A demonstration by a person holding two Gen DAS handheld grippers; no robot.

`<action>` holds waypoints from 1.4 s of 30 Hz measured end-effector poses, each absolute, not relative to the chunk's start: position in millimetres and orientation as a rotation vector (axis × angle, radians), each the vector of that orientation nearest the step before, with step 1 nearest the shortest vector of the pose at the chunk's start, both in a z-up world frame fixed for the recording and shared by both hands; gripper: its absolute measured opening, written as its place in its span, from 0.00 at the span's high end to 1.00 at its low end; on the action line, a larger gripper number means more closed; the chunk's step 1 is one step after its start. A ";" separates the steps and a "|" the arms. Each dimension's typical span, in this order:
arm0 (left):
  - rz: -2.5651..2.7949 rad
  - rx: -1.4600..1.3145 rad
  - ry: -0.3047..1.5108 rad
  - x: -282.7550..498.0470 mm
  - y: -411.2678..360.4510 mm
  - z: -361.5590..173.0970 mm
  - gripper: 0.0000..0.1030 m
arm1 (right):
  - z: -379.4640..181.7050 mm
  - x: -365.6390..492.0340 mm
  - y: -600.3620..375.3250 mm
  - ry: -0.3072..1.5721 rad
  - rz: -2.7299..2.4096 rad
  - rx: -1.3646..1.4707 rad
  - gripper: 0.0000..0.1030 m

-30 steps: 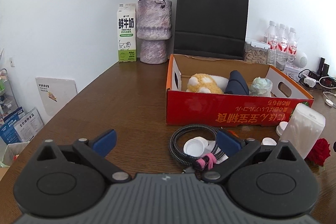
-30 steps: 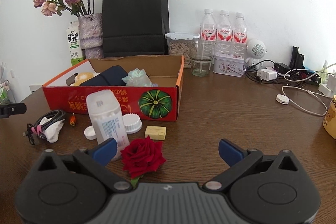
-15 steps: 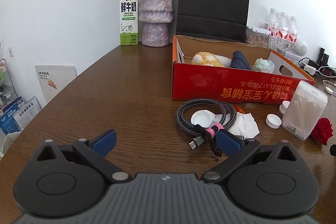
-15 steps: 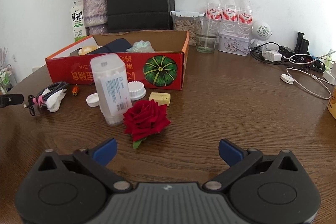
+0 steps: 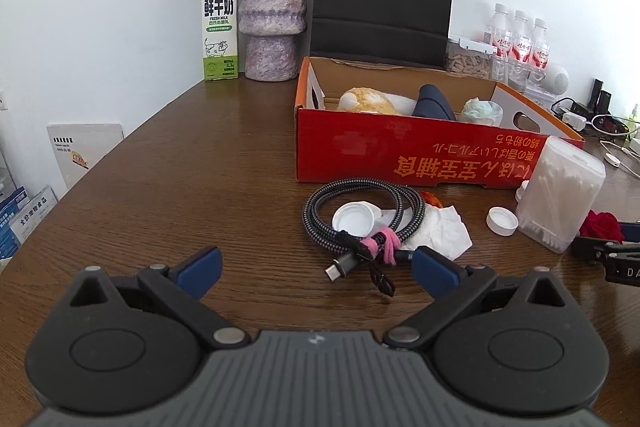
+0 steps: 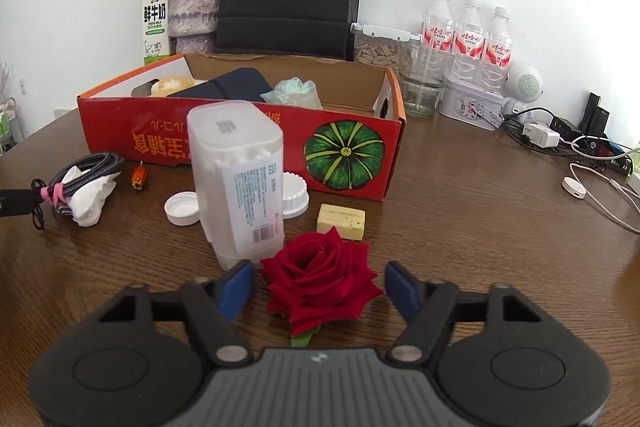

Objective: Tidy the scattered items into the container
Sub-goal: 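Move the right gripper to the red rose and close on it, then close the left gripper on the braided cable coil while the right gripper holds the rose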

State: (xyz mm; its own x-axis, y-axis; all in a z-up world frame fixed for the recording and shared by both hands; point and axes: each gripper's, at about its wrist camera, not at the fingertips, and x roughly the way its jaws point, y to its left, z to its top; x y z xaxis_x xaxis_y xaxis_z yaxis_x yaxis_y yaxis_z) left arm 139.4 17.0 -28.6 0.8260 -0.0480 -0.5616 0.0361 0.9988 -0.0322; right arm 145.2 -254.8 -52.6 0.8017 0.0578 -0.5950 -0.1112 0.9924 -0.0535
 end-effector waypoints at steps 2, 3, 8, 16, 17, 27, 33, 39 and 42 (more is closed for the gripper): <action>-0.055 -0.022 0.603 144.9 14.5 -28.8 0.00 | -52.2 145.2 -259.3 0.637 0.100 -0.063 0.59; -0.056 -0.025 0.606 147.3 13.5 -28.5 0.00 | -52.1 145.5 -261.0 0.637 0.105 -0.053 0.60; -0.069 -0.036 0.624 162.1 7.2 -26.4 0.00 | -51.8 144.4 -266.0 0.628 0.098 -0.022 0.62; -0.108 -0.052 0.680 193.4 0.5 -26.5 0.00 | -51.1 143.6 -278.2 0.613 0.074 0.037 0.63; -0.107 -0.055 0.682 196.7 -0.5 -26.0 0.00 | -51.5 144.0 -279.3 0.615 0.072 0.042 0.63; -0.116 -0.076 0.717 216.1 -2.0 -39.4 0.00 | -53.8 156.7 -285.5 0.634 0.043 0.052 0.63; -0.126 -0.063 0.695 214.4 -2.6 -44.1 0.00 | -54.5 157.7 -283.1 0.638 0.052 0.038 0.62; -0.138 -0.017 0.680 208.3 -9.2 -43.0 0.08 | -54.3 157.8 -282.4 0.640 0.055 0.037 0.62; -0.146 -0.052 0.690 208.3 -4.8 -42.8 0.10 | -54.2 158.1 -281.7 0.640 0.057 0.033 0.62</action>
State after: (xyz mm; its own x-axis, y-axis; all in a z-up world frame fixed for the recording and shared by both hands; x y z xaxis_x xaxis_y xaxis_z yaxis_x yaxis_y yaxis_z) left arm 208.3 -4.8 -42.8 0.7613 -0.1513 -0.6305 0.1168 0.9885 -0.0962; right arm 158.1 -281.7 -54.2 0.8005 0.0634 -0.5960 -0.0433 0.9979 0.0480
